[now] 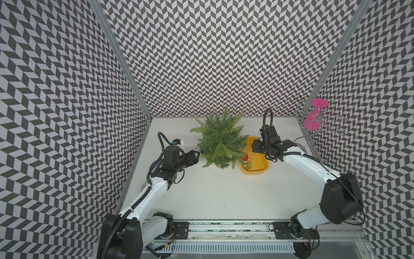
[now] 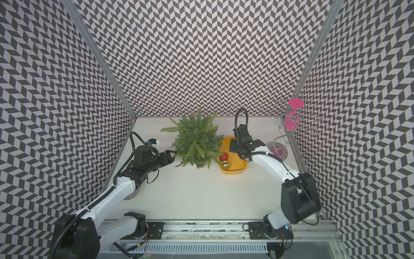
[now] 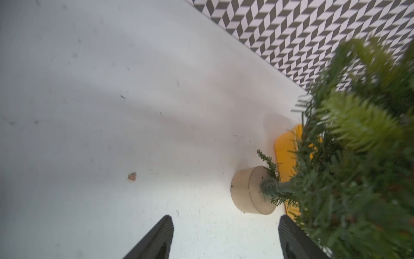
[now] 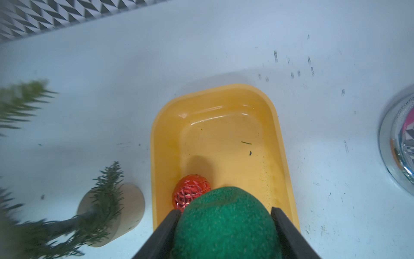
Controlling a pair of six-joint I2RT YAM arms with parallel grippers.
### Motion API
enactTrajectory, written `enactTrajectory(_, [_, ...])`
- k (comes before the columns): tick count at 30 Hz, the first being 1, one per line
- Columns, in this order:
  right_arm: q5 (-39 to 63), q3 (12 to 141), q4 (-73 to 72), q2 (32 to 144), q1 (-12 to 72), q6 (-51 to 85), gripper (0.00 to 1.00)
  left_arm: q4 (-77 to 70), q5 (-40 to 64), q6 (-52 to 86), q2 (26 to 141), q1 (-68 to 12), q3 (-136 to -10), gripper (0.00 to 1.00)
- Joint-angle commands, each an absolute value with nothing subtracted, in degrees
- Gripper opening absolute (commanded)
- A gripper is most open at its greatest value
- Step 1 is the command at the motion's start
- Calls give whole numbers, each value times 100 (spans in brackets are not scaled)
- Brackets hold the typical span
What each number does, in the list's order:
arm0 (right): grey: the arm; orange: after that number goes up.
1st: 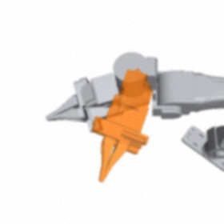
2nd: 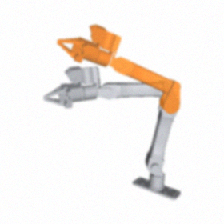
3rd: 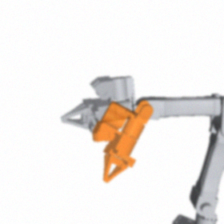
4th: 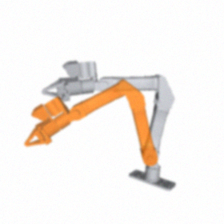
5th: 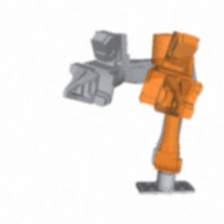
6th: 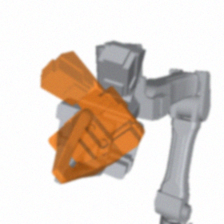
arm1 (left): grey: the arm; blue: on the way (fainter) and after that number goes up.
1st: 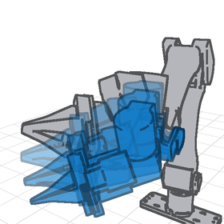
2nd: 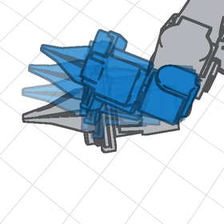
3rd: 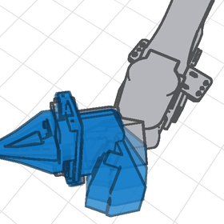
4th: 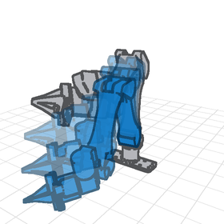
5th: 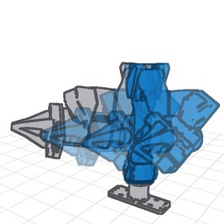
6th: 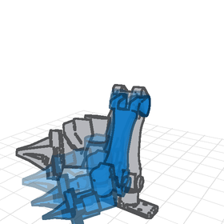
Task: Decorate the small christmas tree with ornaments
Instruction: Pick up an ornament from the container.
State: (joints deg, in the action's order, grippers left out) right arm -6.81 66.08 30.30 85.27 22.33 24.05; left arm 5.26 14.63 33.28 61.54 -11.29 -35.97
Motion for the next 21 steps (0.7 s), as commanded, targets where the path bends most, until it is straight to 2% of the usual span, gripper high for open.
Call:
enactTrajectory(1, [-488,6780,3023,8172,2154,2354,58,594,1369,3343,5893,-1004,-3924,76])
enactTrajectory(13, [93,7404,3089,7334,2154,2093,58,644,1744,3183,5654,-976,-4892,63])
enactTrajectory(21, [912,8140,3258,7182,2153,1928,58,591,2207,2987,5654,-976,-5767,61])
